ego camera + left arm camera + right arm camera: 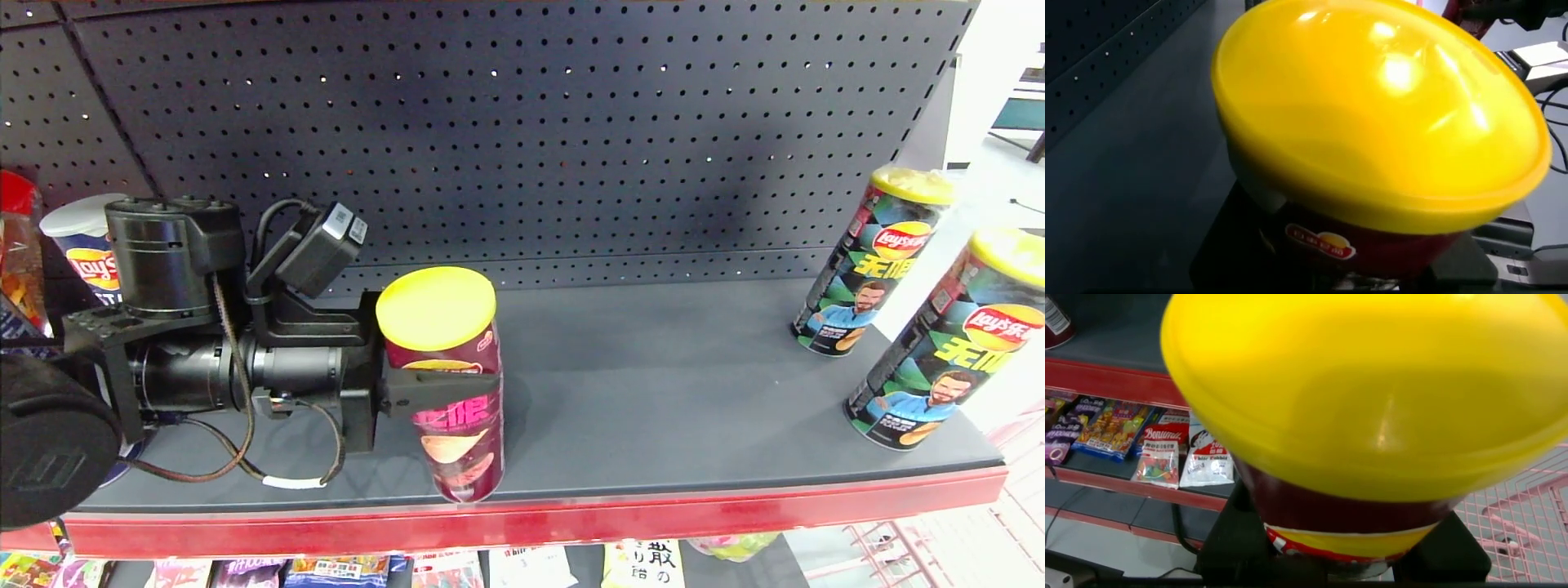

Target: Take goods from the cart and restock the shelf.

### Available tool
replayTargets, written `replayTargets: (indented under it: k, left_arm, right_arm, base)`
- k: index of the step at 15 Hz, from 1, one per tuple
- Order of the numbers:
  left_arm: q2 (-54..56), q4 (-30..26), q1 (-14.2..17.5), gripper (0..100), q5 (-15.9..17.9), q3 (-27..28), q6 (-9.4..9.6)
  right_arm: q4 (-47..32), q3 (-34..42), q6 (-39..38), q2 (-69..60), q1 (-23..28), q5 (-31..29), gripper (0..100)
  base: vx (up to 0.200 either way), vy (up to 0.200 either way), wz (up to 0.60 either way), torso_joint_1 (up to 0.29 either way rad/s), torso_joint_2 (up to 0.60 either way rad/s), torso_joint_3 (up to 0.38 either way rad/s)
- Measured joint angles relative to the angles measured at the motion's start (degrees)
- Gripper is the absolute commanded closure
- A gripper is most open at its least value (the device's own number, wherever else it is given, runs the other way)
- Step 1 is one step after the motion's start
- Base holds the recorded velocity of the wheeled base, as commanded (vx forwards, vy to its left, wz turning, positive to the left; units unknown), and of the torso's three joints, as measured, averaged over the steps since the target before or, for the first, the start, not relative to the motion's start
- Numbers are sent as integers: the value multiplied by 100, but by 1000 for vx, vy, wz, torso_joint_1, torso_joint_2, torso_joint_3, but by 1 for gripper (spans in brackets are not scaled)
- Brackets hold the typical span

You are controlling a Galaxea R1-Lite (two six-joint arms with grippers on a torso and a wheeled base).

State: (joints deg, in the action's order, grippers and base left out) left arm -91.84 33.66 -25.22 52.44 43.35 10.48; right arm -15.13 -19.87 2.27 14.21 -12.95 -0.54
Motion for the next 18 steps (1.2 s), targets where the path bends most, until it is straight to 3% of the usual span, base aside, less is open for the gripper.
replayTargets:
  k: [1,8,12,15,18]
  left_arm:
    - [-2,2,0,0,0,0,-1]
    - [128,-11,4,0,-562,-156,-4]
    - [679,-18,255,0,-657,-809,-12]
    - [1307,-66,497,0,-718,-1235,-226]
    - [2128,-290,673,0,-1057,-1854,-313]
  right_arm:
    - [0,0,0,0,0,0,100]
    - [9,-24,0,50,-6,65,100]
    - [20,-184,16,510,-166,379,100]
    - [315,-367,24,1047,-435,535,100]
    - [958,-488,35,1794,-725,720,100]
  base:
    - [0,0,0,0,0,0]
    - [0,0,0,0,0,0]
    - [0,0,0,0,0,0]
    - [0,0,0,0,0,0]
    - [0,0,0,0,0,0]
